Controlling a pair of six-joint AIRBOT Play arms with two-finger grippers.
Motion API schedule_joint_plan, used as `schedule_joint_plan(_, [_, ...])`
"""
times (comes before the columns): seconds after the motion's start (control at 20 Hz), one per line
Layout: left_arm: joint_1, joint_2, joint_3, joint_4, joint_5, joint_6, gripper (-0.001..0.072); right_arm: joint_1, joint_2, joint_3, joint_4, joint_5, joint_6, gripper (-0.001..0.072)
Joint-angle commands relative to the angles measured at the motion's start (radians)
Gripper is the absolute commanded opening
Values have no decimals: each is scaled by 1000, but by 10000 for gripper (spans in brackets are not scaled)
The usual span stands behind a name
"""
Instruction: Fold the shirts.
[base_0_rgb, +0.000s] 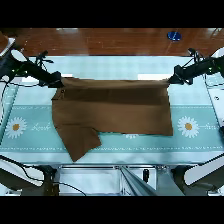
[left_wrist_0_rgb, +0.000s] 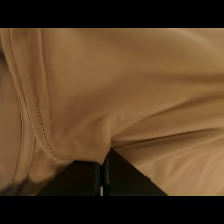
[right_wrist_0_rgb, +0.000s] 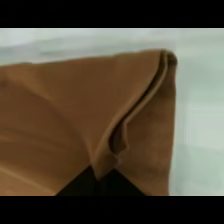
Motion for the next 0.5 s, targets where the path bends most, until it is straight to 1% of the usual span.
schedule_joint_plan(0.0, [6, -45, 0, 2, -102, 21, 15, -4, 0, -60, -29, 11, 0, 24])
schedule_joint_plan(0.1, [4, -61, 0, 2, -109, 9, 16, -4, 0, -88, -26, -21, 2, 25])
schedule_joint_plan(0.15, [3, -63, 0, 2, -109, -6, 31, -4, 0, -98, -20, -29, 10, 27])
schedule_joint_plan(0.2, [3, -63, 0, 2, -109, -28, 166, -4, 0, -108, -4, -34, 19, 116])
schedule_joint_plan(0.25, [3, -61, 1, 2, -117, -44, 480, -4, 0, -114, 17, -26, 22, 344])
schedule_joint_plan(0.3, [4, -58, 1, 3, -130, -55, 509, -4, 0, -114, 31, -3, 19, 410])
schedule_joint_plan(0.45, [25, -10, 0, 23, -179, -69, 509, -27, 40, -114, 20, 59, 19, 410])
